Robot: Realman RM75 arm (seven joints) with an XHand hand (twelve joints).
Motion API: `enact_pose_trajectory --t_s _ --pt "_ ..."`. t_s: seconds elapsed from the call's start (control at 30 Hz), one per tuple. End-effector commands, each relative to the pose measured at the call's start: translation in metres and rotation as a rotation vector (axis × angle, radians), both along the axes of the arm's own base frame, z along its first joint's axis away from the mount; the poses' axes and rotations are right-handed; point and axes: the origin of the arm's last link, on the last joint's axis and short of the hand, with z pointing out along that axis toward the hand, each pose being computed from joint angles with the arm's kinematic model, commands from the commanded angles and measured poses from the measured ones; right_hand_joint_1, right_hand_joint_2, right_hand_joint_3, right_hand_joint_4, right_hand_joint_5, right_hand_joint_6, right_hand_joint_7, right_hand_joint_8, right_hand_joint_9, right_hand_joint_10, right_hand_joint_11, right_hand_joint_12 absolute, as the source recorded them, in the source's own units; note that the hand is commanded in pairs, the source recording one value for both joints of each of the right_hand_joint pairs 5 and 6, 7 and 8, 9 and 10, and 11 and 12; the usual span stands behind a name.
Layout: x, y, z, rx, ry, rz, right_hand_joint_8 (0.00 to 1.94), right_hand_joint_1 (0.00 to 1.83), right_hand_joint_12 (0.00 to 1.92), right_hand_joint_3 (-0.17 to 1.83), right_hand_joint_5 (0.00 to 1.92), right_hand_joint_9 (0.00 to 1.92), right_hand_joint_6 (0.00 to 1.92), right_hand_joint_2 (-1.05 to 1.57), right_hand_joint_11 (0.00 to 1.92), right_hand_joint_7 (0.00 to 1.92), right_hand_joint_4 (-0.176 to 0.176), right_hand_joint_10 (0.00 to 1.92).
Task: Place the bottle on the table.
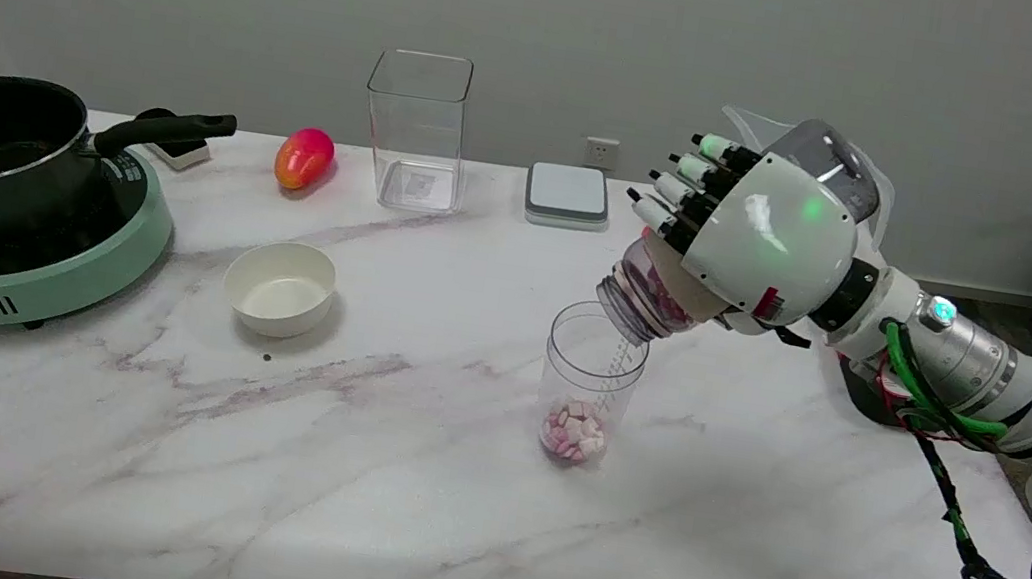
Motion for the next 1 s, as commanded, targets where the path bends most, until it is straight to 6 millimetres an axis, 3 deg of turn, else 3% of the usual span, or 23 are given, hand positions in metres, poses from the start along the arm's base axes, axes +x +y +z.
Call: enact_pose_trajectory --t_s 0.03,0.3,0.4,0.53,0.73,1.0 --pt "0.003 0.003 0.001 -0.015 -0.003 0.016 1.56 1.35 1.22 0.58 1.34 1.35 1.34 0.93 1.22 1.56 0.000 1.35" --pt "0.002 0.006 0.035 -0.154 -0.462 0.041 1.54 1.37 1.20 0.65 1.29 1.33 1.29 0.86 1.20 1.54 0.000 1.33" --pt "-0.012 0.007 0.049 -0.202 -0.774 0.026 1.52 1.40 1.18 0.72 1.26 1.32 1.26 0.80 1.18 1.52 0.000 1.32" --pt "-0.031 0.008 0.082 -0.241 -1.231 0.007 1.48 1.44 1.15 0.90 1.18 1.29 1.18 0.64 1.15 1.48 0.000 1.29" --pt "-0.045 0.004 0.126 -0.126 -1.730 -0.022 1.48 1.48 1.15 1.06 1.16 1.30 1.16 0.52 1.15 1.48 0.000 1.30" --pt "-0.092 -0.010 0.153 -0.091 -1.975 -0.236 1.47 1.51 1.17 1.17 1.12 1.32 1.12 0.48 1.17 1.47 0.000 1.32"
